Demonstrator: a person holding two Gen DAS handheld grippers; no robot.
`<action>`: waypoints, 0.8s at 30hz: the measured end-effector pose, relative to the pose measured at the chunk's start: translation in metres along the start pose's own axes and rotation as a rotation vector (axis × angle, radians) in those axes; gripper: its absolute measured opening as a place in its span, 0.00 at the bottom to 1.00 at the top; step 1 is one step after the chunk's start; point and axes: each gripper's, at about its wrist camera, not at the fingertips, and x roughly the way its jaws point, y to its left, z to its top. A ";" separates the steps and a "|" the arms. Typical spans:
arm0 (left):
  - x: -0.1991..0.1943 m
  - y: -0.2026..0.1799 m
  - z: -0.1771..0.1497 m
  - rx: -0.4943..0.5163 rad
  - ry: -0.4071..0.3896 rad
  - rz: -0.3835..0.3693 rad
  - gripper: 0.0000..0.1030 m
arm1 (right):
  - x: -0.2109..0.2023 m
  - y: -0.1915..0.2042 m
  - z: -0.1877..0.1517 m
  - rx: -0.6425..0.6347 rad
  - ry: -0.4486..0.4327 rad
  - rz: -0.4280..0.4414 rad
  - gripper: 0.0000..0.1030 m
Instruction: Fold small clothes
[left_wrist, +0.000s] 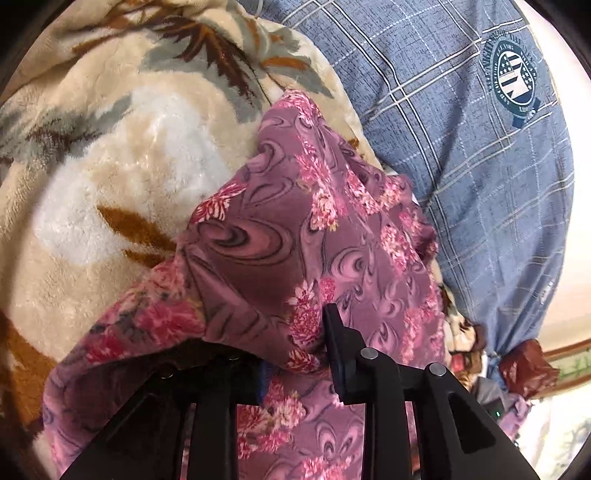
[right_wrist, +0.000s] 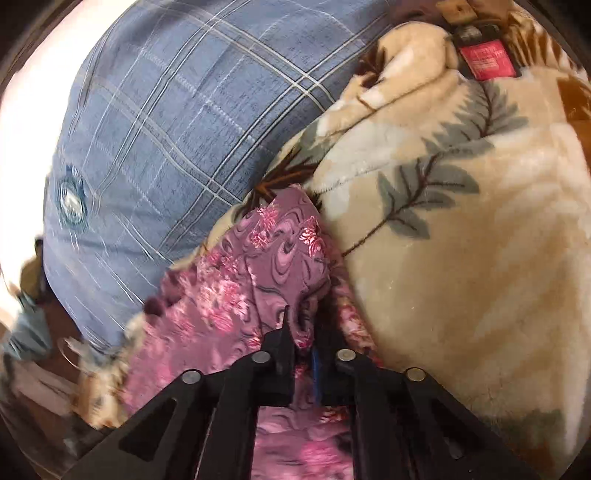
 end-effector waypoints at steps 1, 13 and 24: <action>-0.004 0.004 0.000 -0.023 0.032 -0.037 0.23 | 0.001 0.002 0.001 -0.014 0.002 -0.010 0.05; -0.045 0.005 0.028 0.066 -0.066 0.205 0.33 | -0.003 0.004 0.003 -0.047 0.045 -0.001 0.06; -0.092 0.000 -0.001 0.247 -0.044 0.375 0.29 | -0.081 -0.015 -0.014 -0.083 0.078 0.019 0.30</action>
